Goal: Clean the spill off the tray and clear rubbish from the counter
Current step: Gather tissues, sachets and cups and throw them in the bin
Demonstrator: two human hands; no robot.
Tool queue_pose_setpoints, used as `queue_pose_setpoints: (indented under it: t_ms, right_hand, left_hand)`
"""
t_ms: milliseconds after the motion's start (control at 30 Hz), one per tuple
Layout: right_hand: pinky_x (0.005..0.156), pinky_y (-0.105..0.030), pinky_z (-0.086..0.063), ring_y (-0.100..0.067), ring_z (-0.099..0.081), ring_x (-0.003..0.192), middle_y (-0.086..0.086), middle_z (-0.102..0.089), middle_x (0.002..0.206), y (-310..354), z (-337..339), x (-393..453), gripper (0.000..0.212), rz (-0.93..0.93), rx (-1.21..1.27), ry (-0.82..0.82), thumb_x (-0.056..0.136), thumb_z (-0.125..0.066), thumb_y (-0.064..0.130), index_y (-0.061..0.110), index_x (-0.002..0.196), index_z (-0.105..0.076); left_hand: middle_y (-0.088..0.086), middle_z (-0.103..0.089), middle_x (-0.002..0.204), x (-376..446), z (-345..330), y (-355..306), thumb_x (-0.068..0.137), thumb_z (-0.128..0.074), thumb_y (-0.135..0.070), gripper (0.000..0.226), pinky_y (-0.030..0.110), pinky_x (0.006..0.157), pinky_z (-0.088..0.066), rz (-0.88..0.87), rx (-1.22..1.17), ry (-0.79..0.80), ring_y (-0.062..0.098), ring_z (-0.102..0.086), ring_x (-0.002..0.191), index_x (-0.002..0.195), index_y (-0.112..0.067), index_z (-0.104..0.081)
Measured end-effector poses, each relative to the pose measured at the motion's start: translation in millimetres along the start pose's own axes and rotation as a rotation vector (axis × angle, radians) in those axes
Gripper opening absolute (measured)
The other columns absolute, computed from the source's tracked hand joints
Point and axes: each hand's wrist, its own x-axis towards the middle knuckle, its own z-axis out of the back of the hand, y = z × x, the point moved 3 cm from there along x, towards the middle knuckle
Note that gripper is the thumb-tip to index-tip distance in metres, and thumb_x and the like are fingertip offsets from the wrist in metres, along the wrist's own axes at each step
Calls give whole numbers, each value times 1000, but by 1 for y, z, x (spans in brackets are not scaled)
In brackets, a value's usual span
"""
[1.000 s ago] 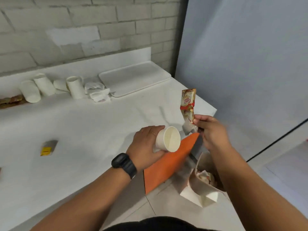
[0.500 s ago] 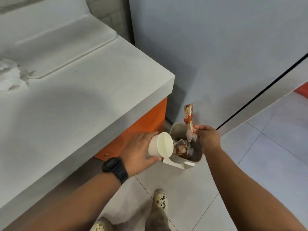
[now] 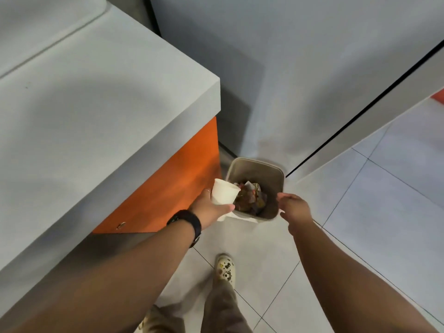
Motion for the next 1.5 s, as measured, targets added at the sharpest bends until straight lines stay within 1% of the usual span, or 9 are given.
queue_pose_setpoints:
  t_ms: [167, 233, 367, 467, 600, 767, 1000, 1200, 1500]
  right_hand:
    - [86, -37, -51, -27, -64, 100, -9, -69, 104, -9, 12, -7, 8, -23, 140, 17, 89, -63, 17, 21, 85, -69]
    - [84, -36, -49, -27, -63, 100, -9, -69, 105, -9, 14, -11, 9, 9, 139, 49, 89, -62, 16, 22, 87, -69]
    - [81, -39, -50, -28, -63, 93, -14, -70, 98, 1, 2, -19, 12, 53, 83, 72, 86, -62, 18, 20, 78, -70]
    - [69, -31, -47, -24, -61, 86, -7, -68, 89, 14, -16, -27, 12, 61, 100, 127, 87, -61, 14, 13, 91, -72]
    - [75, -28, -48, -17, -62, 87, -3, -69, 90, 38, -44, -55, 11, 135, 138, 239, 90, -60, 12, 19, 88, -68]
    - [78, -32, -49, -20, -64, 84, -6, -71, 88, 75, -82, -105, 15, 313, 63, 416, 93, -56, 12, 20, 92, -68]
    - [60, -26, -44, -14, -55, 60, -4, -63, 69, 128, -136, -213, 9, 617, -9, 589, 92, -59, 13, 14, 89, -68]
    - [58, -27, -44, -15, -57, 61, -6, -66, 73, 142, -207, -318, 8, 802, -101, 776, 91, -62, 16, 13, 88, -68]
    - [58, -30, -46, -17, -58, 63, -6, -70, 80, 98, -313, -419, 9, 831, -287, 922, 90, -62, 19, 15, 90, -70]
  left_hand:
    - [2, -43, 146, 17, -20, -29, 83, -69, -39, 95, 42, 108, -39, 44, -218, 100, 23, -47, 129, 151, -21, -6]
    - [0, -42, 147, 12, -18, -29, 83, -66, -45, 93, 43, 108, -40, 54, -159, 93, 22, -47, 129, 151, -27, -5]
    - [1, -42, 147, -8, 2, -14, 89, -61, -38, 84, 40, 109, -37, 71, -62, 32, 21, -44, 131, 152, -23, -8]
    - [3, -44, 145, -28, 23, 0, 90, -61, -35, 79, 33, 104, -36, 70, -66, -9, 20, -44, 131, 151, -21, -12]
    - [3, -45, 143, -50, 52, 9, 90, -61, -34, 73, 34, 102, -38, 44, -84, -84, 19, -44, 129, 149, -19, -20]
    - [-4, -48, 137, -88, 86, 11, 90, -59, -38, 58, 27, 95, -37, -55, -115, -160, 11, -48, 119, 141, -25, -35]
    - [-4, -55, 130, -163, 136, 26, 86, -60, -44, 50, 32, 102, -43, -209, -92, -256, 7, -54, 112, 130, -24, -49]
    - [-13, -57, 115, -252, 209, 66, 94, -53, -35, 35, 6, 75, -40, -263, -133, -478, 5, -56, 104, 128, -28, -53]
    - [-16, -64, 112, -363, 293, 188, 91, -60, -31, 20, 27, 91, -49, -254, -381, -788, 11, -62, 102, 109, -38, -61]
